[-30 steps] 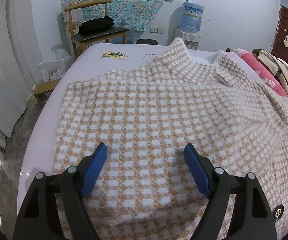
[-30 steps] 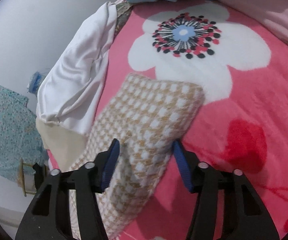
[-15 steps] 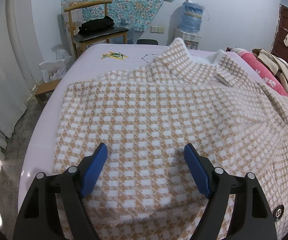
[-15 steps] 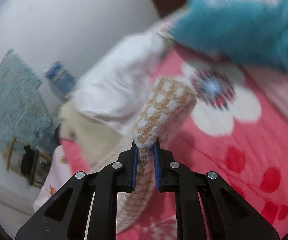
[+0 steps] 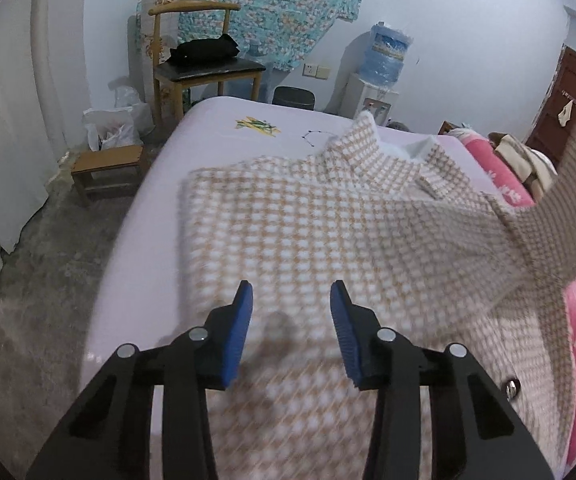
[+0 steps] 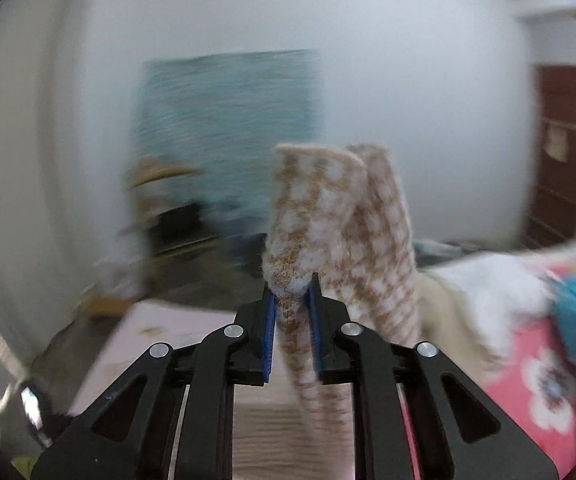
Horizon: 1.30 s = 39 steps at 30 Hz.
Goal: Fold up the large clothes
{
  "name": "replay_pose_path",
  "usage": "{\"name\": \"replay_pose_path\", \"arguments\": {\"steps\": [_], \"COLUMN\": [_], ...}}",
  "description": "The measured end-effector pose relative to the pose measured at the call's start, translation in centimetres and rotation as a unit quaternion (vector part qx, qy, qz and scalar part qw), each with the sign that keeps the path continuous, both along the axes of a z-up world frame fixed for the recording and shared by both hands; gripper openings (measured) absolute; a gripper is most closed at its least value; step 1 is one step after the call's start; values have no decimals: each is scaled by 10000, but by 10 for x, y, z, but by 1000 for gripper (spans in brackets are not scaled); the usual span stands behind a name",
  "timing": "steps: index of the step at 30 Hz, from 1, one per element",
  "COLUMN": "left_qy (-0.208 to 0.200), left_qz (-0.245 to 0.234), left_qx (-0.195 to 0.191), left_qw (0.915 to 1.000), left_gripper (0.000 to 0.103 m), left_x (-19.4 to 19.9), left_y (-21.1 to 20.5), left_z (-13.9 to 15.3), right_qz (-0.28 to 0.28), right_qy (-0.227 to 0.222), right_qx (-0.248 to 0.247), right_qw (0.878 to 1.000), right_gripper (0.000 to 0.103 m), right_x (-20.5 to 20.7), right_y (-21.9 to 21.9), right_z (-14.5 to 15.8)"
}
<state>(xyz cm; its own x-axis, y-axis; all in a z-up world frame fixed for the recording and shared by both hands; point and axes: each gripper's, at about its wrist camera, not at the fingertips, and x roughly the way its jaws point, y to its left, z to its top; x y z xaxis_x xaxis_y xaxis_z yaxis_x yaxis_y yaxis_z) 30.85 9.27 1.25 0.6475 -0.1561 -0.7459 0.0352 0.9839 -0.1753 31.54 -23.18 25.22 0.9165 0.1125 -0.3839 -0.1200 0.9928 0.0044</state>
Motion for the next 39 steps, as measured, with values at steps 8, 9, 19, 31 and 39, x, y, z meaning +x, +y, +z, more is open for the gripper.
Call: {"name": "replay_pose_path", "arguments": {"steps": [8,9,19,31,39], "left_qy": [115,87,552,68,102], "left_qz": [-378,-424,-447,-495,-85], "left_qx": [-431,-426,-899,417,603], "left_qw": [9983,9982,9934,9979,9981], "left_gripper": [40,40,41,5,5], "left_x": [-37,-37,67,85,57], "left_y": [39,41,18,-16,8], "left_z": [7,8,-5,5,-15], "right_qz": [1939,1863,-47,-624,-479], "right_qy": [1501,1606,2415,2844,2928], "right_qx": [-227,-213,524,1081,1038], "right_qw": [9692,9691,9690,9506,9493], "right_gripper": [74,75,74,63,48], "right_x": [21,25,66,79,86], "right_y": [130,121,-50,-128,-124], "right_z": [-103,-113,-189,-250,-262]}}
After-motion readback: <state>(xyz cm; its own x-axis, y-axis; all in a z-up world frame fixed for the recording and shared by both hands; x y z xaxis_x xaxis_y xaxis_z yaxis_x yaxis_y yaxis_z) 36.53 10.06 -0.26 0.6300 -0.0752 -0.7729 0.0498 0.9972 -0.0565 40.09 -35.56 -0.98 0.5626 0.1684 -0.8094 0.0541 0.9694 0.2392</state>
